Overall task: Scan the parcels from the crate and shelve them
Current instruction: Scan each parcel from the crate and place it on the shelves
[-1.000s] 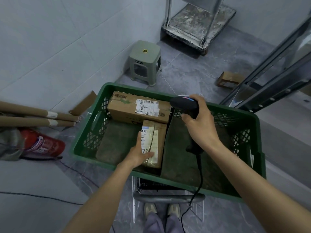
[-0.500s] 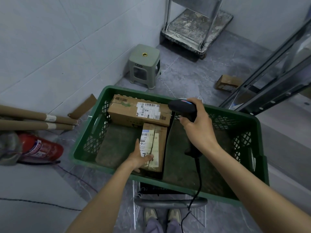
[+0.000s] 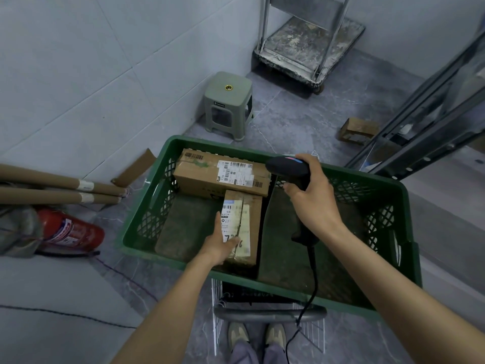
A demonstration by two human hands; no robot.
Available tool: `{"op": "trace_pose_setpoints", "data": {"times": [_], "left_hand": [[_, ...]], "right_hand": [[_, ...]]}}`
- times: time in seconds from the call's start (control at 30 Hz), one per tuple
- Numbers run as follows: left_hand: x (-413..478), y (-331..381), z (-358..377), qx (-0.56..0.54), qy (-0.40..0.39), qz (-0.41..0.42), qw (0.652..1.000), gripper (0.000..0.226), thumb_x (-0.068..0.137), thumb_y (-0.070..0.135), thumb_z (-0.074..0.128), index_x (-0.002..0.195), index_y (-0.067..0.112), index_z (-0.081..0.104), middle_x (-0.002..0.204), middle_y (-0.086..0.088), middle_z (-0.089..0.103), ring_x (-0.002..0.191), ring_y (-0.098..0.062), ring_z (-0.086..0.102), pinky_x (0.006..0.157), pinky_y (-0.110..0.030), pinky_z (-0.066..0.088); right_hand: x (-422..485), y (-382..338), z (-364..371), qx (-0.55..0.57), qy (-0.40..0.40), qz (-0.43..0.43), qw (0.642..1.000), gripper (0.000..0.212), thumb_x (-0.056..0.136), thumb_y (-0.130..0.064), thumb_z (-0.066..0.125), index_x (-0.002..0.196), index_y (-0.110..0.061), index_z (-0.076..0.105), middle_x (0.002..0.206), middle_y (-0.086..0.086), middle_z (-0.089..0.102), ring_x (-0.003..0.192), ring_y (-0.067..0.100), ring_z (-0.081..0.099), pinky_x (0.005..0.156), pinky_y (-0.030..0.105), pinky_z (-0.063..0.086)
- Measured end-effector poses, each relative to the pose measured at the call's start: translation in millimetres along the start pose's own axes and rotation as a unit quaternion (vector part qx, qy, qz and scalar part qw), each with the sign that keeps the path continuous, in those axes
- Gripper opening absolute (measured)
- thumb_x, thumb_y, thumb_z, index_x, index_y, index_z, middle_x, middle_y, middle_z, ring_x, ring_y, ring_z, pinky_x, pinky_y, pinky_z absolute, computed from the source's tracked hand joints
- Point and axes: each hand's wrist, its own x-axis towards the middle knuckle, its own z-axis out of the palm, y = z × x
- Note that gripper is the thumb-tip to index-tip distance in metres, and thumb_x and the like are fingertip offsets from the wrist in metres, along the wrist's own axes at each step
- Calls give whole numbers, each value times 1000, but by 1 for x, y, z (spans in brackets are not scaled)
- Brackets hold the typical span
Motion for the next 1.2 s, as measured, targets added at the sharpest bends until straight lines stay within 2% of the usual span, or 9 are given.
{"op": "trace_pose_setpoints", "data": {"times": [0.07,0.17,0.27,0.37,0.5,0.83,1.0,1.1,1.2], "left_hand": [[-4,1,-2,5,9,10,1000,89,97,34,52,147,39,-21,147,-1,42,110,-24,55,71,-33,56],[-13,1,-5,3,29,21,999,87,97,34,51,148,37,-20,144,-3,46,115,-28,55,94,-46,49],[-22,1,-9,-2,49,39,998,84,98,34,49,149,36,-17,143,-1,48,115,-28,56,96,-46,48],[-32,0,-15,-8,68,58,996,82,98,34,48,150,34,-16,145,1,46,122,-27,53,101,-44,44],[-47,2,-23,-12,91,82,992,80,99,33,48,151,33,-13,144,1,47,123,-25,52,102,-37,41],[-94,18,-35,3,130,156,979,78,97,39,48,151,35,-9,144,-1,48,123,-25,53,105,-40,39],[-117,41,-33,21,135,196,971,78,98,38,48,150,36,-10,145,-1,46,126,-26,51,105,-39,37],[-130,55,-29,35,137,206,968,78,98,37,46,150,36,-12,146,-4,45,127,-28,50,105,-42,37],[-144,68,-21,40,137,231,962,79,98,38,46,151,35,-12,147,-4,43,129,-30,47,107,-44,36]], "right_hand": [[-2,-3,-2,1,0,-3,1000,50,88,-3,60,126,-31,44,92,-21,54,67,-13,55,51,3,39],[-5,-8,-4,2,3,-9,1000,50,87,-3,60,126,-31,44,92,-23,53,70,-8,56,53,2,39],[-9,-16,-7,4,3,-14,1000,51,87,-3,60,127,-30,44,93,-23,54,72,-4,57,55,2,39],[-14,-24,-11,5,4,-27,1000,51,86,0,59,123,-31,45,92,-21,56,72,-12,56,53,3,39],[-23,-36,-15,17,8,-37,999,50,87,0,58,122,-33,45,91,-21,55,70,-14,56,51,3,40],[-52,-76,-47,34,52,-60,996,48,88,-3,57,125,-30,43,94,-23,51,75,-16,54,54,4,42],[-70,-93,-70,28,88,-81,992,50,88,-3,56,128,-30,42,91,-24,48,72,-3,57,54,8,44],[-81,-99,-86,37,103,-92,990,49,88,-2,55,128,-29,42,93,-25,47,72,-9,57,53,4,43],[-95,-103,-105,46,114,-98,988,50,89,-3,56,128,-30,42,94,-23,48,74,-5,56,53,3,41]]}}
